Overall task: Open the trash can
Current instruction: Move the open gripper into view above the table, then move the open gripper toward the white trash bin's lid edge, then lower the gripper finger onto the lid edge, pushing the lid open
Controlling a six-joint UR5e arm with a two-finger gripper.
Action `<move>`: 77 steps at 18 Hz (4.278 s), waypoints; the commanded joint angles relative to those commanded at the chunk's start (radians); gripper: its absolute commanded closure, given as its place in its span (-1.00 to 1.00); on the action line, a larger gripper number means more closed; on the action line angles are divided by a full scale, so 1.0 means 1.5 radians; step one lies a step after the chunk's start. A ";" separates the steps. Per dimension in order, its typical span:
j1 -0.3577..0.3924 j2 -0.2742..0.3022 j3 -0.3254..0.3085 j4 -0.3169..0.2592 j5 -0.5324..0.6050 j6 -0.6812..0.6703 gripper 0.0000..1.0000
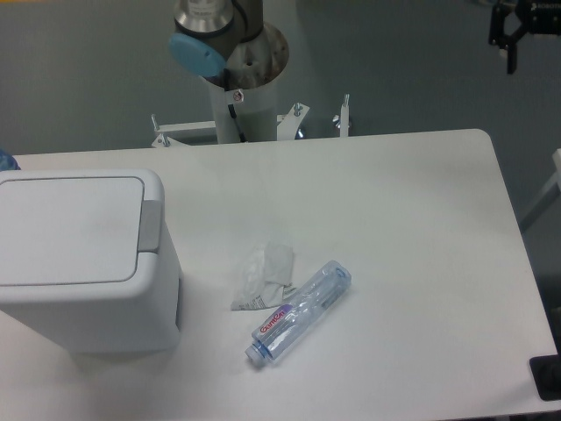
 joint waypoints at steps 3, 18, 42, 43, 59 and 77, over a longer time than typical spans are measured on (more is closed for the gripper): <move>-0.001 0.000 -0.001 0.000 0.000 0.000 -1.00; -0.146 -0.011 0.007 0.003 -0.008 -0.463 -1.00; -0.389 -0.021 -0.003 0.021 -0.085 -0.978 -1.00; -0.399 -0.021 -0.002 0.022 -0.094 -0.999 -1.00; -0.517 -0.024 -0.031 0.030 -0.095 -1.048 -1.00; -0.560 -0.046 -0.049 0.060 -0.092 -1.051 -1.00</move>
